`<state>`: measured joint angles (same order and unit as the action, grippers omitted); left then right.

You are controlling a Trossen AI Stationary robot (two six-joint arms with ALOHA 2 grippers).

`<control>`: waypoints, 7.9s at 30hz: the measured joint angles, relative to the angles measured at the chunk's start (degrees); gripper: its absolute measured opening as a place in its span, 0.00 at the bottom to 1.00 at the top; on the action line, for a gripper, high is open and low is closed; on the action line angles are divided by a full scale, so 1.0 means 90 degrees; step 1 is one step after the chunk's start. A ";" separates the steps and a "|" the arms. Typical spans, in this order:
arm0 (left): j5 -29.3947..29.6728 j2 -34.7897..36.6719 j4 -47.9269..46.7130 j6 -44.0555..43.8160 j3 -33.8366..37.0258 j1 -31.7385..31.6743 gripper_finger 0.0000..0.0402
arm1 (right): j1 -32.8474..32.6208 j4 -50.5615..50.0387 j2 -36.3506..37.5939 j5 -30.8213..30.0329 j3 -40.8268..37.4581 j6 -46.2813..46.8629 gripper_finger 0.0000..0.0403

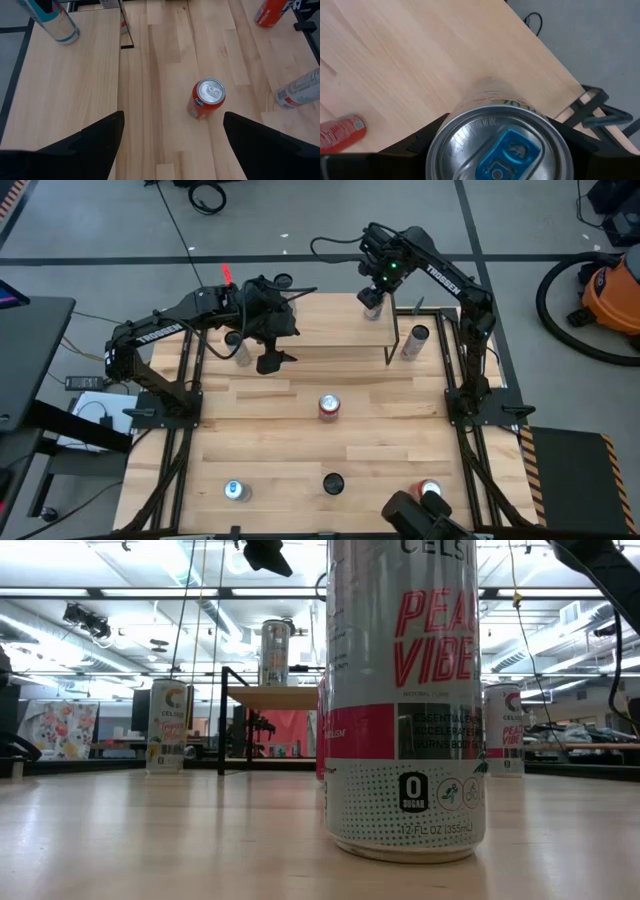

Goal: Place canned beverage on shelf
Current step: Put the top blue soda can on the shelf, then put the top white pink soda can on the shelf

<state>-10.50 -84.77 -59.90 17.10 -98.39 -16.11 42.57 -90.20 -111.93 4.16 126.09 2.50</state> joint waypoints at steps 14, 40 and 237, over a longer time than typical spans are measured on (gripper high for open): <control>0.0000 0.0000 0.0002 0.0000 -0.0002 0.0001 0.88 | 0.0049 0.0053 0.0057 -0.0192 -0.0008 -0.0121 0.70; 0.0000 -0.0002 0.0007 0.0000 0.0000 0.0001 0.88 | 0.0043 0.0559 0.0065 -0.0202 0.0002 -0.0138 0.71; -0.0002 -0.0002 -0.0185 -0.0223 -0.0002 0.0000 0.88 | 0.0134 0.3209 0.4439 -0.1617 -0.7591 0.1696 0.84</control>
<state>-10.52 -84.79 -61.56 15.09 -98.41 -16.11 43.77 -61.31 -71.99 -10.39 57.77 17.76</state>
